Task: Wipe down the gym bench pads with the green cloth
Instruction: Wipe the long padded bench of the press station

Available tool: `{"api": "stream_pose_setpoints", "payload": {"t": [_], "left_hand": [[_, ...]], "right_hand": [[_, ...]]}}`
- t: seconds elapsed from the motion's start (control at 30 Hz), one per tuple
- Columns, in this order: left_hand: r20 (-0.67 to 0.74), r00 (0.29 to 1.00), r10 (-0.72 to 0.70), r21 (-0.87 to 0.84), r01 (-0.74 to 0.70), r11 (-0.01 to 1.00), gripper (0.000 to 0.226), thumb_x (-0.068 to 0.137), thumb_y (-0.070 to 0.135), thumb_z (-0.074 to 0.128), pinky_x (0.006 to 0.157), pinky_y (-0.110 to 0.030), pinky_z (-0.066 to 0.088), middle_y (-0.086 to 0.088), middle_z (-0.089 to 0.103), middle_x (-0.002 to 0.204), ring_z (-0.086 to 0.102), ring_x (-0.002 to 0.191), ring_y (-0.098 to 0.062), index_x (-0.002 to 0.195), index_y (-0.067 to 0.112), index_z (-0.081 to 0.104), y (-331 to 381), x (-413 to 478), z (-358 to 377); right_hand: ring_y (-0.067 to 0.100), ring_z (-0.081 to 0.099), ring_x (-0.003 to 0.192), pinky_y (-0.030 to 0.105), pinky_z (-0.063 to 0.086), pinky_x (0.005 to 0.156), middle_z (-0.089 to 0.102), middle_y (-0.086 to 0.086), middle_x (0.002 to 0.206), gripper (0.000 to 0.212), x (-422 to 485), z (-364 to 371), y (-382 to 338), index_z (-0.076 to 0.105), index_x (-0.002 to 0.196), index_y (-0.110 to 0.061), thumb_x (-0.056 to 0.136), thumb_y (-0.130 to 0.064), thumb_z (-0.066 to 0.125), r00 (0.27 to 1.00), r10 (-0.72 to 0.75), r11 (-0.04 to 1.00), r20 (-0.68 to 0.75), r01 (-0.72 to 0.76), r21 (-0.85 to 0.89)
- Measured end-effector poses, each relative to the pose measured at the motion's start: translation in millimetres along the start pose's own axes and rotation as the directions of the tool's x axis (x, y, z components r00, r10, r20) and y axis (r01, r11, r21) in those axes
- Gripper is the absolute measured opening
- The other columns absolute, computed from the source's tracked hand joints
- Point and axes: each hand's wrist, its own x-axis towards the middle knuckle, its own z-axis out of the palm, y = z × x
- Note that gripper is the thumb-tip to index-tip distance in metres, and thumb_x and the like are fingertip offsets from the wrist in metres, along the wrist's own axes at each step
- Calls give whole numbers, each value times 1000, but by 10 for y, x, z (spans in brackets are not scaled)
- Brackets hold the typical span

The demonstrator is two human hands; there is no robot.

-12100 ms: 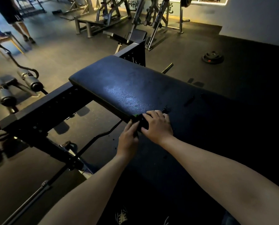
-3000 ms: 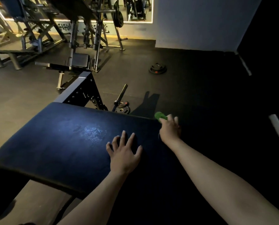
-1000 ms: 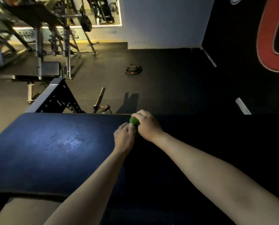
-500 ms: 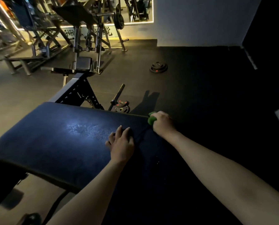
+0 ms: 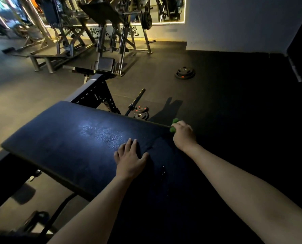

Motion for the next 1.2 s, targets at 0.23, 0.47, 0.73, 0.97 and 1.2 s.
{"api": "stream_pose_setpoints", "payload": {"t": [0.23,0.47,0.73,0.97,1.2], "left_hand": [[1,1000,-8,41,8,999,90,80,73,27,121,-49,1,3,11,167,4,151,-21,158,29,20,30,27,21],[-13,1000,-7,61,8,998,99,70,76,15,121,-48,2,4,12,167,5,151,-21,158,30,20,27,29,23],[-6,1000,4,64,-3,998,95,74,73,16,121,-47,1,3,12,167,3,151,-21,158,29,19,32,9,15],[-29,999,36,48,-34,998,100,70,75,10,121,-47,4,2,15,166,6,151,-21,157,27,23,5,9,23],[-34,999,30,47,-29,998,89,80,71,25,119,-43,1,3,15,167,6,150,-20,158,29,23,-21,13,34]], "right_hand": [[29,50,122,31,35,102,54,10,133,44,53,243,-528,59,131,-12,93,0,42,993,-105,993,-50,108,54],[26,49,124,36,40,103,55,2,134,41,-65,269,-507,60,131,-19,93,-8,49,916,-394,918,75,396,-16],[31,48,119,35,37,101,54,10,136,43,3,101,-175,60,131,-10,97,0,35,990,19,1000,-138,-18,6],[27,57,116,35,44,100,61,4,131,39,-311,409,-857,65,127,-17,94,-7,47,927,-372,920,35,363,149],[30,47,116,40,41,102,58,9,128,42,-91,91,-99,66,126,-11,93,5,46,934,-356,932,38,358,-61]]}}
